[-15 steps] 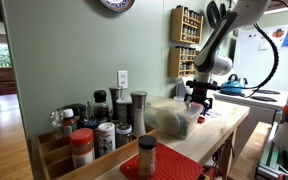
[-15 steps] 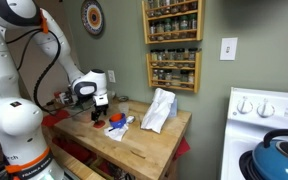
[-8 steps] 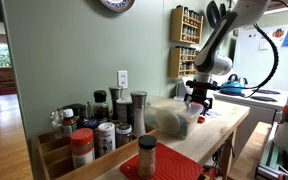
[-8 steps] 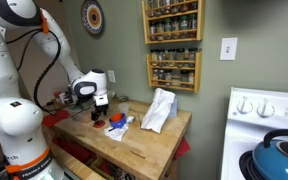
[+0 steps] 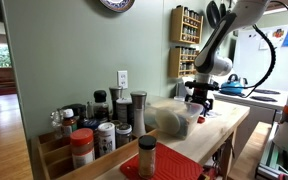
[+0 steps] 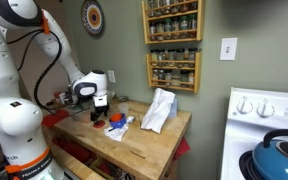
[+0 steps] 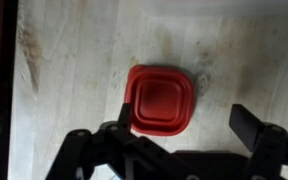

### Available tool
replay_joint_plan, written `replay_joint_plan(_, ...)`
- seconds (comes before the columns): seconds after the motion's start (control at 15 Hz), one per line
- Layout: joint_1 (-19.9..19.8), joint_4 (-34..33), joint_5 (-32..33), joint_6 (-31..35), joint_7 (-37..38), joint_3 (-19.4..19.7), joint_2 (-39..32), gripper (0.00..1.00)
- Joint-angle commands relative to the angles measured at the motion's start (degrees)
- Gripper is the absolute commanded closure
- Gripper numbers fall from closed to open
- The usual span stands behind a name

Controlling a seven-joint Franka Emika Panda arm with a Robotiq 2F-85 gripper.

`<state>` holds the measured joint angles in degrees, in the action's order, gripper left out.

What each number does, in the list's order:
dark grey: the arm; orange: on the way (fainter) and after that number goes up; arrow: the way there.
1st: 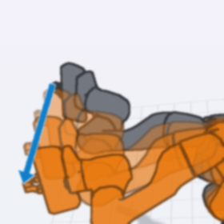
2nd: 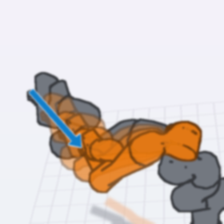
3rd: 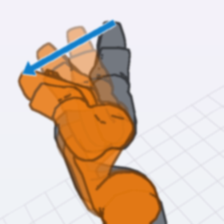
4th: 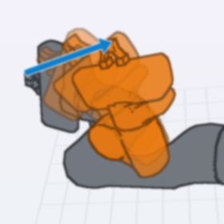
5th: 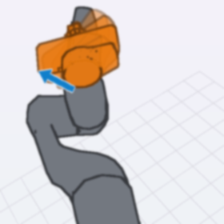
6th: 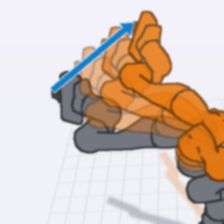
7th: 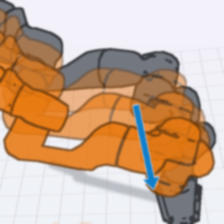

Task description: Put the lid on the container

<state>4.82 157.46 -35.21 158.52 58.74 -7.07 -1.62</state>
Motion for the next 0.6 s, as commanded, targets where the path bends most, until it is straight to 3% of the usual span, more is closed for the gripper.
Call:
replay_joint_plan(0.0,0.4,0.0,-3.0,0.0,3.3,0.4,-1.8,0.00)
replay_joint_plan(0.53,0.2,0.0,-14.1,1.5,-0.9,-0.8,-3.0,0.00)
